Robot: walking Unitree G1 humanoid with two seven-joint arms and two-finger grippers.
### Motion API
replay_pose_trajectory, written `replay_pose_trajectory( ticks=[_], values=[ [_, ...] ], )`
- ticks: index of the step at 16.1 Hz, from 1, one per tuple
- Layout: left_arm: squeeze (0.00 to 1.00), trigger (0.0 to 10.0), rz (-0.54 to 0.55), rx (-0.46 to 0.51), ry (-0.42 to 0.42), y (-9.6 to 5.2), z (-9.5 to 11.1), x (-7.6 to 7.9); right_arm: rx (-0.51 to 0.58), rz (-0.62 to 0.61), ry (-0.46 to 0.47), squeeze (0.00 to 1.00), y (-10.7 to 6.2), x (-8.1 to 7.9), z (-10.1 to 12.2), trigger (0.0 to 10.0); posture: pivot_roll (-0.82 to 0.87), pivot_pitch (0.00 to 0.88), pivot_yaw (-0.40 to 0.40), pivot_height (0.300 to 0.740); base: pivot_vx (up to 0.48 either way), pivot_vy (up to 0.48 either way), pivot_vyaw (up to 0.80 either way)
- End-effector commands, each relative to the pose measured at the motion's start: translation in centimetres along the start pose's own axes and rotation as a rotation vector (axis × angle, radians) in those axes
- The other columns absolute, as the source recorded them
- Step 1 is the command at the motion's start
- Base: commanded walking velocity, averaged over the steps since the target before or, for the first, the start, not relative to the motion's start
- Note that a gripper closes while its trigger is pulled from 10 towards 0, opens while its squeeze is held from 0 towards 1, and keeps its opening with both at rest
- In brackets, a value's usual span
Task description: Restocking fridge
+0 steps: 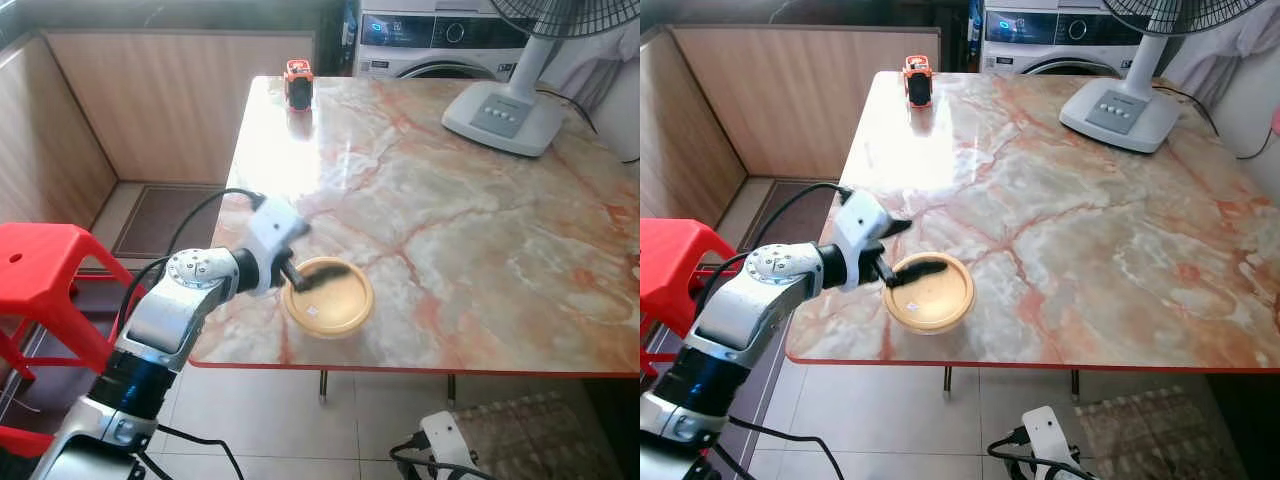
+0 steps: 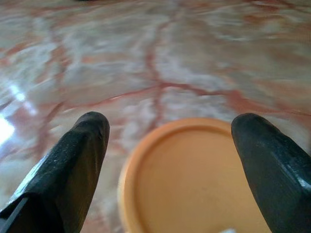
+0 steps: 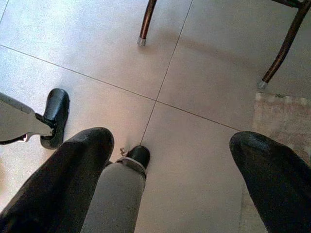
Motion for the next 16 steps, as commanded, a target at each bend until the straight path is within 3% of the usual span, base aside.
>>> replay_pose_trajectory(
  ticks=[1, 5, 11, 16],
  values=[
    [0.0, 10.0, -0.061, -0.03, 0.006, -0.1, -0.5, 1.0, -0.016, -0.004, 0.003, 0.0, -0.1, 0.1, -0.7, 10.0, -0.05, 0.071, -0.034, 0.74, 0.0, 0.0, 0.0],
    [0.0, 10.0, -0.114, -0.055, 0.016, -0.4, -1.0, 1.8, -0.017, -0.002, 0.0, 0.0, -0.1, 0.0, -0.7, 10.0, -0.05, 0.065, -0.031, 0.74, 0.0, 0.0, 0.0],
    [0.0, 10.0, -0.108, -0.154, -0.006, -1.4, -3.8, 1.7, -0.02, 0.004, -0.002, 0.0, -0.1, -0.1, -0.8, 10.0, -0.05, 0.056, -0.027, 0.74, 0.0, 0.0, 0.0],
    [0.0, 10.0, -0.083, -0.186, -0.015, -1.7, -4.9, 1.2, -0.021, 0.004, -0.002, 0.0, -0.1, -0.1, -0.8, 10.0, -0.05, 0.067, -0.033, 0.74, 0.0, 0.0, 0.0]
  ],
)
Point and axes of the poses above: a point about 5 cm out from each wrist's last joint towards the gripper, its own y axis pointing out of the wrist towards the gripper, its own z axis along the axis of the wrist's last joint, x = y × z, the point moved 5 cm from there along y, pointing out of the wrist towards the gripper, and after that the axes turned 1 degree about y, right-handed, at the moved point
